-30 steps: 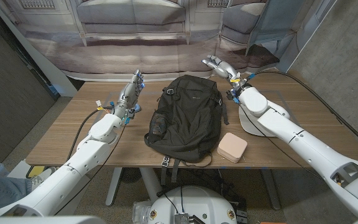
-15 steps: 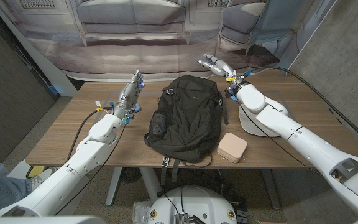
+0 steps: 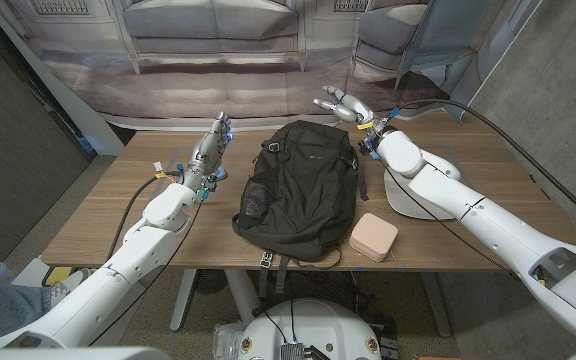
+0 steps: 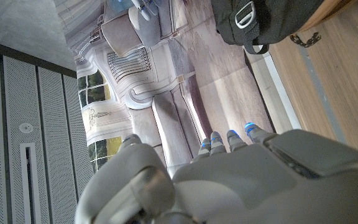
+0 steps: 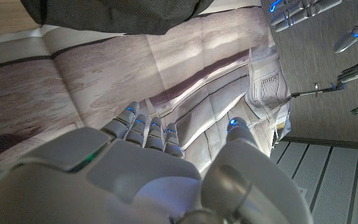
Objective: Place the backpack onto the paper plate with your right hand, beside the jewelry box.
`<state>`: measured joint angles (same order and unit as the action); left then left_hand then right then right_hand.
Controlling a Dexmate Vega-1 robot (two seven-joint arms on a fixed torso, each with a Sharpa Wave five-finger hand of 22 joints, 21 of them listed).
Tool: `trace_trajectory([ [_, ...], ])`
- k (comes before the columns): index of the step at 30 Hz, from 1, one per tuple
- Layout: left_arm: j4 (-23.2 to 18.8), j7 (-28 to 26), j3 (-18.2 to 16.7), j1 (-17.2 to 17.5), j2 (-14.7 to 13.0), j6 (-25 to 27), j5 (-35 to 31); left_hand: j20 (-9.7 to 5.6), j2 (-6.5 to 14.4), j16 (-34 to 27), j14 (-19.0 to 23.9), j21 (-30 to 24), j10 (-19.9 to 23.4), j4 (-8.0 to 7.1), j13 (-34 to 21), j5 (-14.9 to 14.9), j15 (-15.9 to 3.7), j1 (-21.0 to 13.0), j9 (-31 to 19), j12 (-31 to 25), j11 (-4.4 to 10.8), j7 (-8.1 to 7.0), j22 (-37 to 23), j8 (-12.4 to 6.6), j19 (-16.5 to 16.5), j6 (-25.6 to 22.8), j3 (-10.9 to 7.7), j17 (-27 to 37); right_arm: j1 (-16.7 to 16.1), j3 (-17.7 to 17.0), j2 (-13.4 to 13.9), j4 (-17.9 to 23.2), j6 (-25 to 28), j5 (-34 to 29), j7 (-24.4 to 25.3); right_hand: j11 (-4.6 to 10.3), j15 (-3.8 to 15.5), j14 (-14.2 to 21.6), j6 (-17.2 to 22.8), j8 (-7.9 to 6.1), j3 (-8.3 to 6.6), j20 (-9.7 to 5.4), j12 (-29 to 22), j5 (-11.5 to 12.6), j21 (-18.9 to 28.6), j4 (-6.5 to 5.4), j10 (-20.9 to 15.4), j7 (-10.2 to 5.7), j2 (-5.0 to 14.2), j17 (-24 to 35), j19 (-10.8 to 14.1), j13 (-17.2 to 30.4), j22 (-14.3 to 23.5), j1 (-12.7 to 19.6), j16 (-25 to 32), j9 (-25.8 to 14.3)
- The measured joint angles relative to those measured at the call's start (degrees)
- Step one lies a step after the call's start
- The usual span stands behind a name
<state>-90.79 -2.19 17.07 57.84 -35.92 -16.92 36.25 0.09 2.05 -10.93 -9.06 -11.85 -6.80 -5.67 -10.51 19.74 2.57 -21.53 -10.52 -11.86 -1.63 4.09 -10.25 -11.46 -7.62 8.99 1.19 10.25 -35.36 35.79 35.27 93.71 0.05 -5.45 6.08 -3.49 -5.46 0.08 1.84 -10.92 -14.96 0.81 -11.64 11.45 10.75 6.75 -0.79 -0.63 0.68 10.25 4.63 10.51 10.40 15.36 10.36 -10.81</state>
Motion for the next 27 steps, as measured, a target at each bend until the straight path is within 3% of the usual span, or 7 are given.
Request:
trace_trajectory([
  [9, -0.29, -0.28, -0.02, 0.28, -0.02, -0.15, -0.07, 0.0, 0.0, 0.0, 0.0, 0.0, 0.0, 0.0, 0.0, 0.0, 0.0, 0.0, 0.0, 0.0, 0.0, 0.0, 0.0, 0.0, 0.0, 0.0, 0.0, 0.0, 1.02, 1.09, 0.05, 0.62, 1.09, -1.16, -0.16, 0.32, -1.8, -0.15, -0.51, 0.0, 0.32, 1.06, 0.0, 0.0, 0.0, 0.31, 0.32, -0.51, -0.52, 0.0, 0.01, 0.0, 0.0, 0.51, 0.0, 0.01],
  [27, -2.76, -1.84, -0.5, 2.12, -0.41, -0.35, -0.69, 0.0, 0.23, 0.0, 0.0, 0.23, 0.31, -0.24, 0.0, 0.0, 0.0, -0.23, 0.0, 0.0, 0.31, -0.22, 0.0, 0.0, 0.0, -0.21, 0.23, 0.0, 3.4, 3.08, 0.23, 0.9, 4.87, -5.19, -2.64, 0.31, -1.83, -0.19, -1.04, 0.0, 0.48, 2.08, 0.34, 0.0, 0.0, 0.75, 2.35, -0.6, -0.97, 0.0, -0.4, 0.0, 0.01, 0.97, 0.0, 0.01],
])
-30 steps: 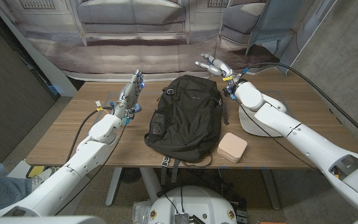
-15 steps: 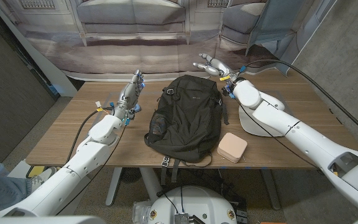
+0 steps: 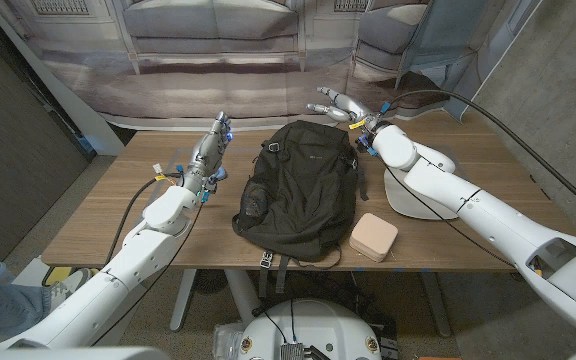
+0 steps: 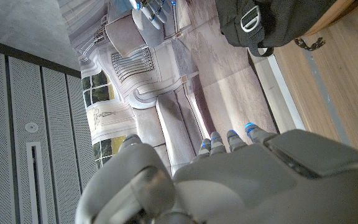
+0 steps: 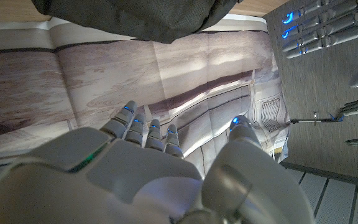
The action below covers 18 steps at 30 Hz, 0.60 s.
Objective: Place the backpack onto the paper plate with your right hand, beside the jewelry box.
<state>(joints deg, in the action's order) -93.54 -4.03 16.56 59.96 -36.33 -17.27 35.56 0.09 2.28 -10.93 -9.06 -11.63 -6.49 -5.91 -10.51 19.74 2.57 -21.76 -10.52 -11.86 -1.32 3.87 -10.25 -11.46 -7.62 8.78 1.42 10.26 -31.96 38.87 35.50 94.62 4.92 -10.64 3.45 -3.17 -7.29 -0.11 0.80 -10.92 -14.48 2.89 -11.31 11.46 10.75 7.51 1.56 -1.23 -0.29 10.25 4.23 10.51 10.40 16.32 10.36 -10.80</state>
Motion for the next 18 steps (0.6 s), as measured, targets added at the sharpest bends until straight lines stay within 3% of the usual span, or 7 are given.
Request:
trace_trajectory([
  [18, -5.05, -3.39, -1.3, 3.98, -1.35, 0.96, -1.48, -0.53, 0.0, 0.0, 0.0, 0.0, 0.0, 0.23, 0.0, 0.0, 0.0, 0.0, 0.0, 0.0, 0.0, -0.2, 0.0, 0.0, 0.1, -0.2, 0.23, 0.0, 3.23, 2.73, -0.49, -1.52, 1.96, -2.53, -4.13, -1.2, -0.49, -0.95, -1.44, 0.34, 0.24, 0.28, 0.33, 0.0, 0.0, 0.23, 1.46, 0.42, -0.4, 0.0, -1.34, 0.3, 0.0, 0.39, 0.0, 0.01],
])
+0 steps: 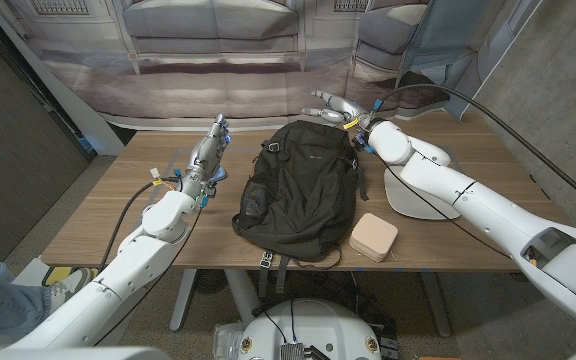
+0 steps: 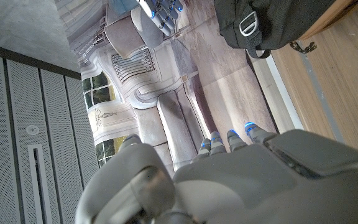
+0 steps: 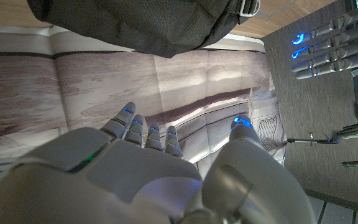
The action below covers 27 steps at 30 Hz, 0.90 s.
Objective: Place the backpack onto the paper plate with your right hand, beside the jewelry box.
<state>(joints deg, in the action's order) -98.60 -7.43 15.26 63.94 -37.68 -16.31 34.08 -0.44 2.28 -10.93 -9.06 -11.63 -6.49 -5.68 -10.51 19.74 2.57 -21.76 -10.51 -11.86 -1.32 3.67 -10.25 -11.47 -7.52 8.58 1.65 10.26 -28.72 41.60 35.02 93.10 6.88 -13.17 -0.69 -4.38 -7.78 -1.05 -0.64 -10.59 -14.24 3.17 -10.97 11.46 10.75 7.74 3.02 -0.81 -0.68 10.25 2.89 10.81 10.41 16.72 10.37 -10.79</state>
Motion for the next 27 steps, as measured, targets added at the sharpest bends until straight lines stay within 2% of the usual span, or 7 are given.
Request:
trace_trajectory([
  [8, -0.57, -0.32, -0.1, 0.47, -0.06, 0.04, -0.43, 0.0, 0.02, 0.0, -0.24, 0.0, 0.0, 0.0, 0.0, 0.0, -0.24, -0.47, 0.0, 0.0, 0.0, 0.0, 0.0, 0.0, 0.0, 0.0, 0.0, 0.0, 0.34, 0.44, 0.45, 1.35, 0.39, -0.31, -0.32, 0.08, -0.03, -0.03, -0.2, 0.0, 0.0, 0.23, 0.0, 0.0, 0.0, 0.0, 0.07, -0.21, 0.0, 0.0, -0.22, 0.0, 0.0, 0.0, 0.0, 0.0],
  [16, -1.09, -0.33, 0.05, 0.6, 0.09, 0.06, -0.79, 0.01, 0.08, 0.0, -0.19, 0.0, 0.0, 0.0, 0.0, 0.0, -0.33, -0.53, 0.0, 0.0, 0.0, 0.0, 0.0, 0.0, 0.0, 0.0, 0.0, 0.0, 0.34, 0.5, 1.05, 2.54, 2.75, -1.8, -1.48, 0.03, -1.13, -2.97, -0.2, -0.01, 0.0, 0.95, 0.0, 0.0, 0.0, 0.0, 0.53, -0.21, -0.36, 0.0, -1.58, -0.01, 0.0, 0.36, -0.28, 0.0],
  [24, -1.26, -0.31, 0.55, 0.27, 0.32, 0.38, -1.09, 0.01, 0.08, 0.0, -0.03, 0.0, 0.0, 0.09, 0.0, 0.0, -0.48, -0.53, 0.0, 0.0, 0.0, 0.0, 0.0, 0.0, 0.0, 0.0, 0.09, 0.0, 0.46, 0.87, 1.32, 3.12, 4.2, -2.8, -2.28, -0.44, -1.24, -4.1, -2.05, 0.22, 0.24, 2.38, -0.01, 0.0, 0.0, 0.23, 1.62, 0.21, -0.36, 0.0, -2.54, -0.01, 0.0, 0.36, -0.27, 0.01],
  [27, -1.27, -0.29, 0.61, 0.23, 0.34, 0.42, -1.11, 0.01, 0.08, 0.0, -0.03, 0.0, 0.0, 0.19, 0.0, 0.0, -0.48, -0.53, 0.0, 0.0, 0.0, 0.0, 0.0, 0.0, -0.01, 0.0, 0.19, 0.0, 0.87, 1.16, 1.3, 3.16, 4.86, -3.26, -2.65, -0.74, -1.24, -4.09, -2.64, 0.22, 0.24, 3.2, -0.01, 0.0, 0.0, 0.23, 1.92, 0.18, -0.36, 0.0, -1.92, -0.01, 0.0, 0.36, -0.28, 0.01],
])
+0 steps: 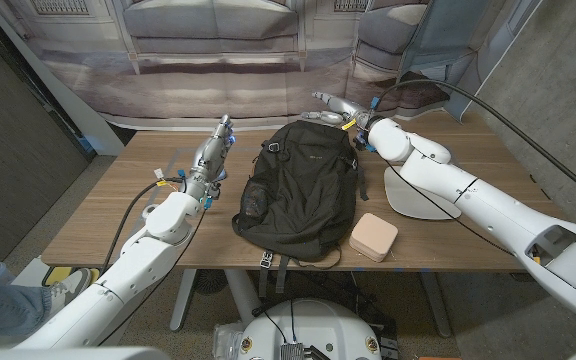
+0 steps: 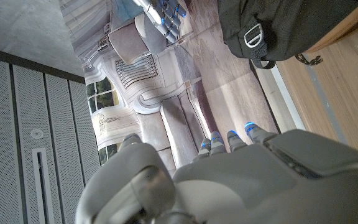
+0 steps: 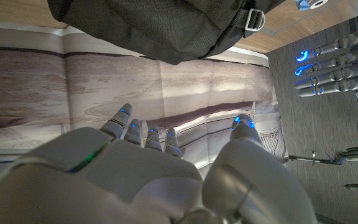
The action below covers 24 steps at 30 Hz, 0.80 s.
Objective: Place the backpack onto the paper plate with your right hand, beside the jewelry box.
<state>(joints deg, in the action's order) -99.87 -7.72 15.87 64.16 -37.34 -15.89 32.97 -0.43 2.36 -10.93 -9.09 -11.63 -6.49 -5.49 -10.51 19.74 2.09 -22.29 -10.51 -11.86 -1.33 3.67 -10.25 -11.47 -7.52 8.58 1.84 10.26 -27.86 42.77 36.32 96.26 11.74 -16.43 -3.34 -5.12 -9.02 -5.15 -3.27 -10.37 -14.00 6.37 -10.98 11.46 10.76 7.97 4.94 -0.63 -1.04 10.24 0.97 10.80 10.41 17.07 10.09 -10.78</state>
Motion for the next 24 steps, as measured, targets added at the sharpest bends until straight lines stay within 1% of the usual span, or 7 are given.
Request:
trace_trajectory([
  [2, 0.0, 0.07, 0.02, -0.07, 0.02, 0.02, 0.0, 0.0, 0.0, 0.0, 0.0, 0.0, 0.0, 0.0, 0.0, 0.0, 0.0, 0.0, 0.0, 0.0, 0.0, 0.0, 0.0, 0.0, 0.0, 0.0, 0.0, 0.0, 0.25, 0.29, -0.09, 0.0, 0.67, -0.52, -0.34, -0.01, -0.22, -0.22, -0.02, 0.0, 0.0, 0.62, 0.0, 0.0, 0.0, 0.0, 0.0, 0.02, -0.26, 0.0, 0.62, 0.0, 0.0, 0.26, 0.0, 0.0],
  [4, 0.0, 0.15, 0.02, -0.07, 0.02, 0.02, 0.02, 0.0, 0.0, 0.0, 0.0, 0.0, 0.0, 0.0, 0.0, 0.0, 0.0, 0.0, 0.0, 0.0, 0.0, 0.0, 0.0, 0.0, 0.0, 0.0, 0.0, 0.0, 0.46, 0.49, -0.18, -0.04, 0.67, -0.52, -0.34, -0.17, -0.41, -0.41, -0.35, 0.0, 0.0, 1.03, 0.0, 0.0, 0.0, 0.0, 0.17, 0.35, -0.32, 0.0, 0.62, 0.0, -0.16, 0.32, 0.0, 0.0],
  [6, 0.1, 0.32, 0.03, -0.21, 0.06, 0.02, 0.08, 0.0, 0.0, 0.0, 0.0, 0.0, 0.0, 0.0, 0.0, 0.0, 0.0, 0.0, 0.0, 0.0, 0.0, 0.0, 0.0, 0.0, 0.0, 0.0, 0.0, 0.0, 0.75, 0.76, -0.34, -0.22, 1.21, -1.03, -0.62, -0.3, -0.41, -0.41, -0.42, 0.0, 0.0, 1.62, 0.0, 0.0, 0.0, 0.0, 0.31, 0.24, -0.32, 0.0, 0.8, 0.0, -0.29, 0.32, 0.0, 0.0],
  [16, 0.88, 0.98, 0.16, -0.97, 0.09, 0.02, 0.39, 0.0, 0.23, 0.0, 0.0, 0.0, 0.0, -0.01, 0.0, 0.0, 0.01, -0.22, 0.0, 0.0, 0.0, 0.0, 0.0, 0.0, 0.0, 0.0, -0.01, 0.0, 2.17, 1.99, -1.28, -1.37, 3.25, -2.56, -1.46, -0.37, -0.71, -0.72, -0.63, -0.01, 0.0, 2.54, 0.0, 0.0, 0.0, 0.0, 0.38, 0.02, -0.32, 0.0, 0.91, -0.01, -0.29, 0.32, 0.0, 0.0],
  [18, 0.96, 1.08, 0.16, -1.06, 0.09, 0.02, 0.44, 0.0, 0.23, 0.0, 0.0, 0.0, 0.0, -0.01, 0.0, 0.0, 0.01, -0.22, 0.0, 0.0, 0.0, 0.0, 0.0, 0.0, 0.0, 0.0, -0.01, 0.0, 2.38, 2.15, -1.44, -1.56, 3.49, -2.71, -1.55, -0.53, -0.71, -0.72, -0.94, -0.01, 0.0, 2.62, 0.0, 0.0, 0.0, 0.0, 0.54, 0.34, -0.32, 0.0, 0.99, -0.01, -0.29, 0.32, 0.0, 0.0],
  [22, 1.29, 1.41, 0.19, -1.33, 0.08, 0.04, 0.62, 0.0, 0.23, 0.0, 0.0, 0.0, 0.0, 0.08, 0.0, 0.0, 0.01, -0.22, 0.0, 0.0, 0.0, 0.0, 0.0, 0.0, 0.0, 0.0, 0.08, 0.0, 3.11, 2.74, -2.02, -2.4, 4.23, -3.06, -1.83, -0.53, -0.71, -0.71, -0.95, -0.01, 0.0, 3.07, 0.0, 0.0, 0.0, -0.01, 0.54, 0.34, -0.32, 0.0, 0.8, -0.01, -0.29, 0.32, 0.0, 0.0],
  [24, 1.29, 1.54, 0.19, -1.33, 0.08, 0.09, 0.71, 0.0, 0.23, 0.0, 0.0, 0.0, 0.0, 0.14, 0.0, 0.0, 0.01, -0.22, 0.0, 0.0, 0.0, 0.0, 0.0, 0.0, 0.0, 0.0, 0.14, 0.0, 3.44, 3.07, -2.29, -2.81, 4.23, -3.06, -1.83, -0.53, -0.71, -0.71, -0.94, -0.01, 0.24, 3.28, 0.0, 0.0, 0.0, -0.25, 0.54, 0.34, -0.32, 0.0, 1.02, -0.01, -0.28, 0.32, 0.0, 0.0],
])
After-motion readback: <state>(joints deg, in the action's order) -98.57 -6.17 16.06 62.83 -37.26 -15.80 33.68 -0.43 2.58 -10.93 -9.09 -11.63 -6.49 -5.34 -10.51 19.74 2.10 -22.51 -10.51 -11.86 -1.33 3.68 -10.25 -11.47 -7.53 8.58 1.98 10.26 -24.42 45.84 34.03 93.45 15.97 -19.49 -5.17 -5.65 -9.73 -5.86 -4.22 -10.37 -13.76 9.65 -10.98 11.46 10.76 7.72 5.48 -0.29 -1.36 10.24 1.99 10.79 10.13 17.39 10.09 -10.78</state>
